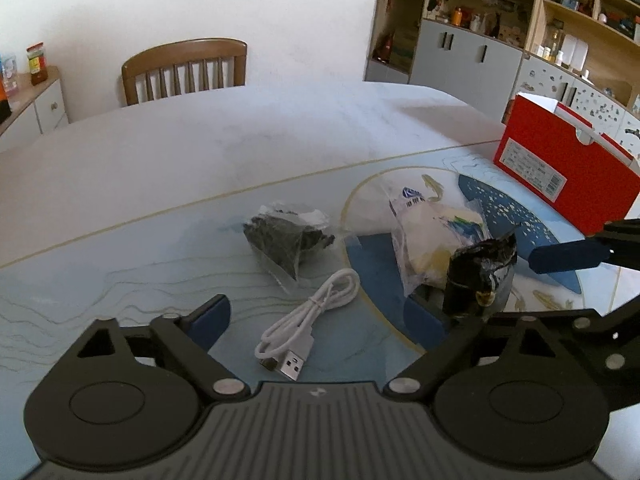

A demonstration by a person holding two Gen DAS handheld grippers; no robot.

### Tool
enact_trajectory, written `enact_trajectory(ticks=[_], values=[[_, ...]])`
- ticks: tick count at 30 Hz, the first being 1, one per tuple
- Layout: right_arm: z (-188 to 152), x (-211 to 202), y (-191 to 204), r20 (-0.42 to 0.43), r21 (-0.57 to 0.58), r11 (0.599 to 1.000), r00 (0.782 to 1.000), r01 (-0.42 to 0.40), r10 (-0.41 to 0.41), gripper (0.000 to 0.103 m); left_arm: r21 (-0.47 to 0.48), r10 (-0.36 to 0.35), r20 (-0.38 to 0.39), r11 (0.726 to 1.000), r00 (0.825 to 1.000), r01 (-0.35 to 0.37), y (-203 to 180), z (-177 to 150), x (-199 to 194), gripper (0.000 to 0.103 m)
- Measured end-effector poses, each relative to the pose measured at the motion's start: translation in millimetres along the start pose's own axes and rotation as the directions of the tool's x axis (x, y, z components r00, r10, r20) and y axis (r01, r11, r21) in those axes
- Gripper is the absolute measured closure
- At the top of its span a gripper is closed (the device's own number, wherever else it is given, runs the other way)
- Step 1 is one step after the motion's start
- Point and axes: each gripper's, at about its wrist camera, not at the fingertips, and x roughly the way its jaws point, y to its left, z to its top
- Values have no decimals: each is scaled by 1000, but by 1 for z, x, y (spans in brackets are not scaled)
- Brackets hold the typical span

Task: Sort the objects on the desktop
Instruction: 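Move the left tool to the white USB cable while the right tool reaches the black snack packet, then close the left tool on the white USB cable while the right tool grasps the black snack packet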

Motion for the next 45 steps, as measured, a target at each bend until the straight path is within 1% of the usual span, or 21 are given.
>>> enact_trajectory(ticks=[1, 2, 4, 6, 8, 9, 10, 11, 12, 15, 17, 19, 20, 22, 24, 28, 35, 41, 45], values=[[0, 1, 0, -2, 3, 1000, 1000, 1, -1, 22, 4, -4, -1, 1000, 1000, 4, -1, -1, 1, 15], [0, 3, 0, -5, 4, 1000, 1000, -1, 1, 26, 7, -6, -2, 1000, 1000, 6, -1, -1, 1, 16], [0, 5, 1, -9, 3, 1000, 1000, 2, -2, 31, 14, -5, 1, 1000, 1000, 5, -2, -1, 2, 19], [0, 5, 3, -6, 3, 1000, 1000, 4, -4, 32, 19, -3, 4, 1000, 1000, 3, -3, -2, 2, 21], [1, 6, 4, -3, 2, 1000, 1000, 8, -8, 39, 30, -1, 8, 1000, 1000, 1, -3, -2, 2, 24], [1, 7, 5, -5, 1, 1000, 1000, 9, -9, 41, 39, 4, 10, 999, 1000, -4, -5, -2, 2, 27], [0, 8, 5, -8, 2, 1000, 1000, 11, -11, 47, 45, 5, 12, 999, 1000, -5, -6, -2, 2, 30], [0, 9, 6, -10, 3, 1000, 1000, 13, -13, 49, 50, 4, 13, 999, 1000, -5, -7, -2, 2, 32], [0, 10, 6, -11, 3, 1000, 1000, 13, -13, 49, 57, 3, 15, 998, 1000, -4, -8, -2, 2, 36], [1, 11, 9, -5, -6, 1000, 1000, 19, -19, 55, 75, 16, 19, 997, 1000, -17, -12, -2, 3, 47], [1, 11, 10, -5, -13, 1000, 1000, 22, -22, 64, 77, 21, 20, 997, 1000, -22, -13, -2, 2, 53], [1, 11, 12, -3, -23, 999, 1000, 29, -29, 65, 83, 34, 21, 996, 999, -36, -14, -1, 2, 61], [1, 11, 12, -3, -25, 999, 1000, 29, -29, 69, 86, 39, 22, 995, 999, -41, -14, -1, 2, 62], [2, 10, 13, -3, -29, 999, 999, 34, -34, 70, 87, 45, 23, 995, 999, -47, -14, -1, 3, 71], [2, 9, 13, -1, -31, 999, 999, 36, -36, 70, 90, 47, 23, 995, 999, -49, -15, 0, 3, 72], [2, 6, 13, 3, -29, 999, 999, 35, -35, 71, 91, 43, 23, 995, 999, -45, -15, 0, 3, 89], [2, -2, 10, 14, -28, 999, 999, 29, -29, 72, 42, 33, 23, 999, 999, -34, -12, -2, 0, 90], [2, -9, 5, 18, -24, 999, 999, 28, -28, 72, -6, 19, 29, 1000, 999, -19, -13, -6, -11, 93], [2, -14, 1, 22, -19, 999, 999, 28, -27, 72, -25, 8, 43, 1000, 999, -7, -17, -6, -21, 94]])
